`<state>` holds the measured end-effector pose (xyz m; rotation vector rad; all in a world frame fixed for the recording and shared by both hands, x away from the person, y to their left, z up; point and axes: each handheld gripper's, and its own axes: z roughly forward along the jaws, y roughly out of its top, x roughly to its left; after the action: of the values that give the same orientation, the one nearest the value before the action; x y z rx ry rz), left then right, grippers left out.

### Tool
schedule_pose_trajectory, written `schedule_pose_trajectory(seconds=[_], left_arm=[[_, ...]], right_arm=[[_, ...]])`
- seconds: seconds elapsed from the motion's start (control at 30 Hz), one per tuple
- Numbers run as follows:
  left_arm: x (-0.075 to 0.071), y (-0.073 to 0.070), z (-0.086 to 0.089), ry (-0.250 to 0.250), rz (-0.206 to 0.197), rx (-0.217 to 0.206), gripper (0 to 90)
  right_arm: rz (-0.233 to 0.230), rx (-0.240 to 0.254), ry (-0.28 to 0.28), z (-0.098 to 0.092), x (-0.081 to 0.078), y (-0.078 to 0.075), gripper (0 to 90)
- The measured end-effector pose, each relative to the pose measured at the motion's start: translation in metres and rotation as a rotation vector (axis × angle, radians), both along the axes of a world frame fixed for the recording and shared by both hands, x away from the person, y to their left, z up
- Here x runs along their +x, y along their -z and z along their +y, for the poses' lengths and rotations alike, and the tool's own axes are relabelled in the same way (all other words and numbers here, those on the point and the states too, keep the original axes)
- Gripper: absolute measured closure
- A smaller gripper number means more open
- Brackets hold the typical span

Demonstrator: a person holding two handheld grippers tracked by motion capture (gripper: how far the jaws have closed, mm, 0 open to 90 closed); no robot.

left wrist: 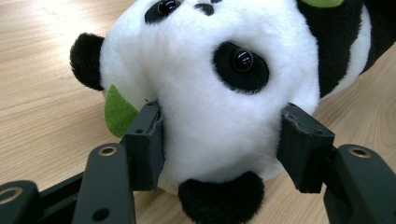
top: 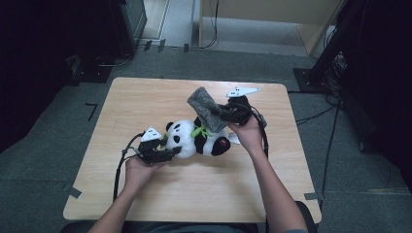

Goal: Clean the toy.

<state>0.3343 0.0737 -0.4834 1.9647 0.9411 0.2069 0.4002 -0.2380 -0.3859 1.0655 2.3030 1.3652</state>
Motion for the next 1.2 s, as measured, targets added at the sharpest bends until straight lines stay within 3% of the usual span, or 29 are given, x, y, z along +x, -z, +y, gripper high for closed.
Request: schedule_pose_trajectory(seconds=[0.13,0.27,0.37,0.4,0.43,0.5,0.7,1.2], left_arm=[[0.002,-0.001,0.000,0.001,0.003,0.000,39.5],[0.003,-0.002,0.000,0.002,0.012,-0.001,39.3],[0.002,-0.001,0.000,0.004,0.006,0.008,39.3],[0.002,-0.001,0.000,0.004,0.006,0.008,39.2],[0.002,-0.001,-0.001,0.003,0.011,0.011,39.2],[0.002,-0.002,-0.001,0.003,0.013,0.012,39.2],[0.001,-0.002,-0.002,0.008,0.010,0.016,39.1],[0.001,-0.001,-0.002,0.009,0.018,0.013,38.3]], right_arm=[[-0.019,-0.011,-0.017,-0.005,-0.009,-0.007,78.3],[-0.002,-0.035,-0.023,-0.007,-0.013,-0.003,78.1],[0.071,-0.069,-0.042,-0.006,-0.012,0.014,76.8],[0.071,-0.069,-0.042,-0.006,-0.012,0.014,76.8],[0.107,-0.063,-0.070,0.000,-0.014,0.029,75.6],[0.090,-0.039,-0.060,0.000,-0.018,0.038,75.6],[0.106,-0.017,-0.038,-0.008,-0.020,0.040,74.4],[0.120,-0.026,-0.010,-0.029,-0.026,0.044,72.1]])
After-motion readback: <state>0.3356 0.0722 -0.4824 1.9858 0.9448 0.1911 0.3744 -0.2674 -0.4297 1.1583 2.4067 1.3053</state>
